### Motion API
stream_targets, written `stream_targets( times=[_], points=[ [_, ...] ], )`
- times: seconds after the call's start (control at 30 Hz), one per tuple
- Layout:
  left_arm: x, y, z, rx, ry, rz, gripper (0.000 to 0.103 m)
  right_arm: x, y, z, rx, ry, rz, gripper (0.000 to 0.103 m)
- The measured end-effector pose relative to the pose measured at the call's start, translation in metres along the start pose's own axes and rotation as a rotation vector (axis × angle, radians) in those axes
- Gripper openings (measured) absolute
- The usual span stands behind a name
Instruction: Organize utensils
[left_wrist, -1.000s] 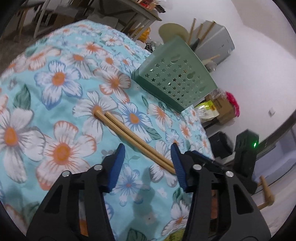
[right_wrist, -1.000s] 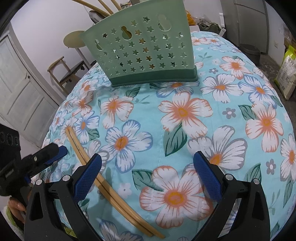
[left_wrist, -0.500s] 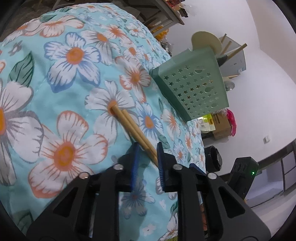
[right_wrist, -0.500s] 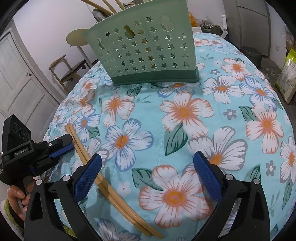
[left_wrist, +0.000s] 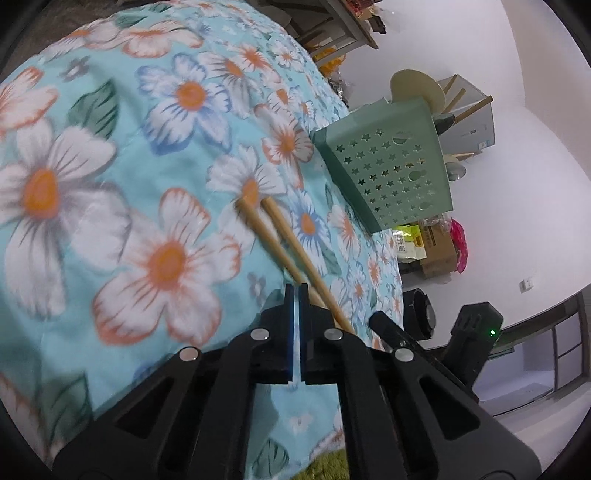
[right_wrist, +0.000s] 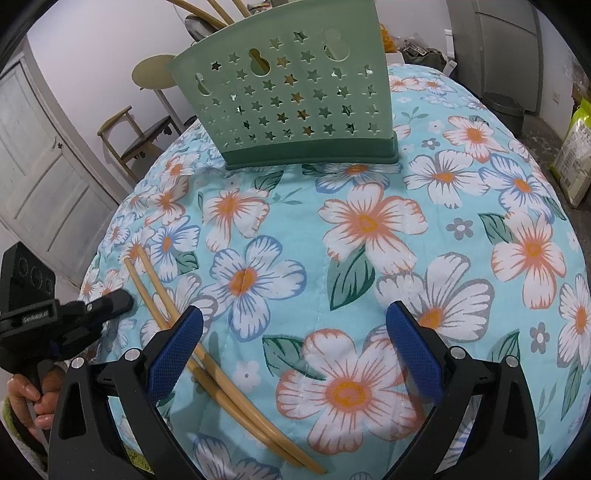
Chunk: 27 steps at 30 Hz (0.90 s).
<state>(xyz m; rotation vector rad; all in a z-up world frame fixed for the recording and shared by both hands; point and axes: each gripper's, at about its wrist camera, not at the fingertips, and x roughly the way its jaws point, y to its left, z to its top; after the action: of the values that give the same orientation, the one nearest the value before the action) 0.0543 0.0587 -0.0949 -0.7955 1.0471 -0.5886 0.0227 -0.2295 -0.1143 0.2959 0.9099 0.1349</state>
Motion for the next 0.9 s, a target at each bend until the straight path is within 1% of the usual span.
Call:
stream_targets(
  times=[0.1, 0.17, 0.2, 0.23, 0.33, 0.47, 0.7, 0.8, 0.9],
  points=[
    [-0.001, 0.005, -0.004, -0.035, 0.011, -0.02, 0.001, 0.0, 0.0, 0.0, -0.001, 0.0, -0.001, 0.097],
    [-0.002, 0.009, -0.002, -0.069, 0.002, -0.041, 0.002, 0.0, 0.0, 0.001, 0.0, 0.001, 0.0, 0.097],
    [-0.001, 0.01, -0.001, -0.086, 0.0, -0.049, 0.007, 0.0, 0.0, 0.0, 0.001, 0.001, 0.001, 0.097],
    [-0.001, 0.012, 0.001, -0.108, -0.002, -0.061, 0.014, 0.0, 0.0, 0.0, 0.001, 0.001, 0.002, 0.097],
    [0.0, 0.02, 0.007, -0.182, -0.022, -0.102, 0.02, 0.001, 0.001, 0.0, 0.003, -0.001, 0.003, 0.097],
    [0.004, 0.025, 0.013, -0.254, -0.038, -0.127, 0.02, 0.0, 0.0, 0.0, 0.001, -0.002, 0.002, 0.097],
    [0.009, 0.024, 0.018, -0.317, -0.057, -0.117, 0.019, 0.001, 0.001, -0.001, 0.002, -0.004, 0.003, 0.097],
    [0.013, 0.024, 0.02, -0.335, -0.062, -0.116, 0.019, 0.0, 0.001, -0.001, 0.002, -0.006, 0.003, 0.097],
    [0.016, 0.021, 0.022, -0.329, -0.068, -0.105, 0.019, -0.001, 0.001, -0.001, 0.002, -0.008, 0.002, 0.097]
  ],
)
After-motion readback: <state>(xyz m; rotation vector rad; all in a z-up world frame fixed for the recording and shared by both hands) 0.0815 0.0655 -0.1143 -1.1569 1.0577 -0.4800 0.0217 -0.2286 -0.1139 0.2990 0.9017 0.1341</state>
